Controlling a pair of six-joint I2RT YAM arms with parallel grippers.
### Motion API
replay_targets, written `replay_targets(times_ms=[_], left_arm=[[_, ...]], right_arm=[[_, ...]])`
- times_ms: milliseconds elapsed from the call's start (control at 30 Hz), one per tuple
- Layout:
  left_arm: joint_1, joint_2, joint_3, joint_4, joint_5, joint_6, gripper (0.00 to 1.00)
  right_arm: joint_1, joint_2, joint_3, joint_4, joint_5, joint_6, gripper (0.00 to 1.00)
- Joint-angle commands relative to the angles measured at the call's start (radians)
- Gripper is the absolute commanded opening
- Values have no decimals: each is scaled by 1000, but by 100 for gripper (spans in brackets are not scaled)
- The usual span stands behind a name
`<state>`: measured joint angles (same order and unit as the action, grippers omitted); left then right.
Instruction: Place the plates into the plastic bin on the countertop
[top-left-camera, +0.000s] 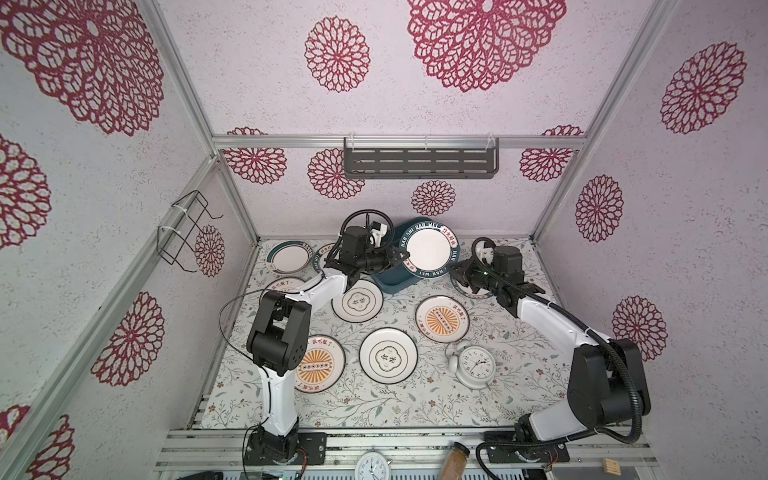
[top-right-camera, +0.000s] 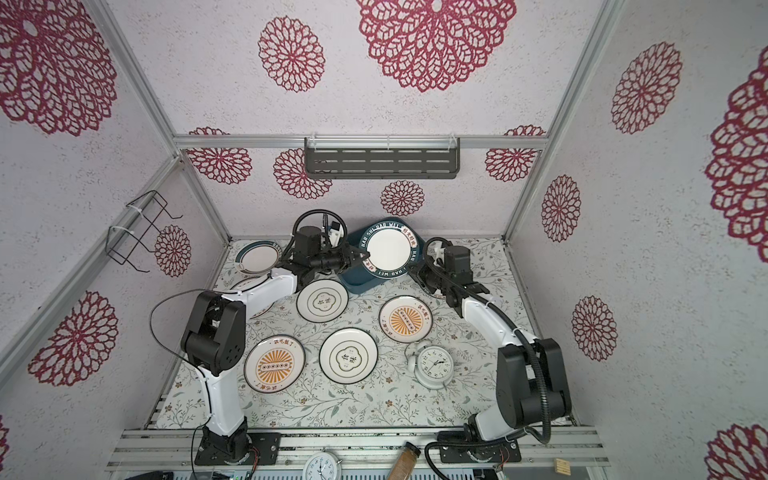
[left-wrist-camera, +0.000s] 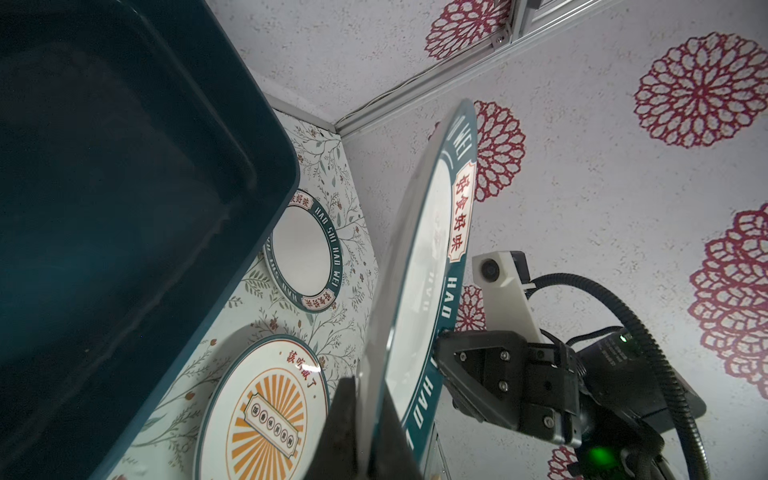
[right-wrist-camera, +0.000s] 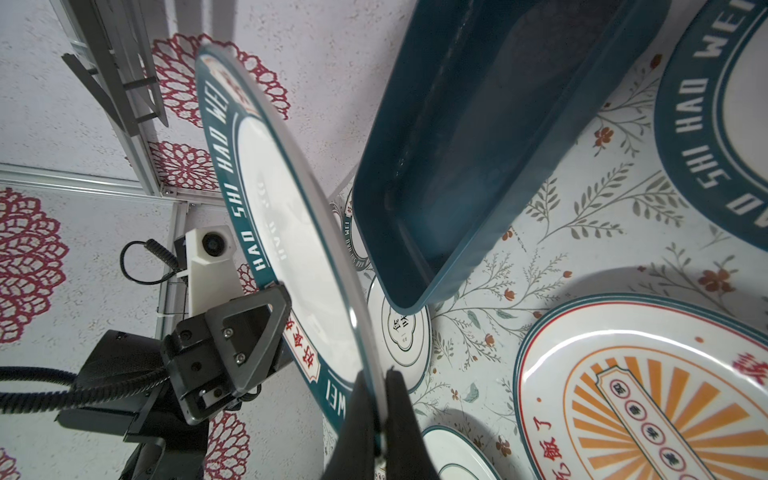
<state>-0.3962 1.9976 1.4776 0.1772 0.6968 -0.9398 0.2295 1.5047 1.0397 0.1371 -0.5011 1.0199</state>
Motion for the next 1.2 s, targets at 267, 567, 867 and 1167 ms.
replay_targets(times_ms=[267, 567, 867, 1167], left_arm=[[36, -2, 74, -104, -108, -37, 2], [78, 201, 370, -400, -194, -18, 1], [84, 405, 616, -504, -264, -70, 1], [80, 526, 722, -521, -327, -126, 3]], right_arm=[[2, -93, 4, -10, 201, -106, 78], [4, -344, -23, -224, 471, -275, 95], [3, -538, -76, -299, 552, -344, 99], [4, -542, -112, -235, 540, -317, 99]])
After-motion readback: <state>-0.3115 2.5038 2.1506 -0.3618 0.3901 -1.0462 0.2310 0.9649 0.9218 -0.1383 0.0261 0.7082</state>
